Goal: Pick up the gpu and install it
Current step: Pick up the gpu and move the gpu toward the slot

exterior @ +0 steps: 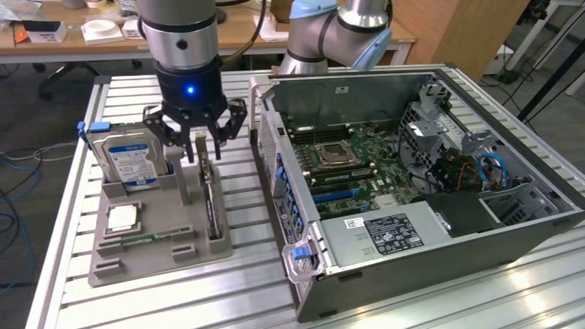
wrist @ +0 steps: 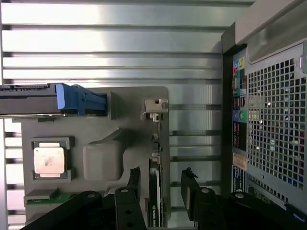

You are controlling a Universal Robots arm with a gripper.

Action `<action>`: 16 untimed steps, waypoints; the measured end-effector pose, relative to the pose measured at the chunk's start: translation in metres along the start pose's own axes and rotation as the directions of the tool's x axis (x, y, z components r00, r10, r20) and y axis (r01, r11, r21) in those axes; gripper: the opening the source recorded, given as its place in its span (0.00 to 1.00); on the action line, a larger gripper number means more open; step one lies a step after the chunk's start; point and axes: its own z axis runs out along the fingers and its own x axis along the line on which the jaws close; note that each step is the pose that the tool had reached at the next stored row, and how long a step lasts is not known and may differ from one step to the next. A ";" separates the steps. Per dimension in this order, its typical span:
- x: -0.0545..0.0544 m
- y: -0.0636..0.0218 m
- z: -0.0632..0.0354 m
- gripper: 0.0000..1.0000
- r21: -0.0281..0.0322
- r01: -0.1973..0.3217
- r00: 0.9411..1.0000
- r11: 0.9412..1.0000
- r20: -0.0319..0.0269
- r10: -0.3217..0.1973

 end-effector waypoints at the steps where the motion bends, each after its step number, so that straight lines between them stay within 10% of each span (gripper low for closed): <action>1: 0.000 -0.0010 0.0001 0.47 0.000 0.000 1.000 1.000 0.000 0.000; 16: 0.001 -0.0110 0.0012 0.47 0.000 0.000 1.000 1.000 0.000 0.000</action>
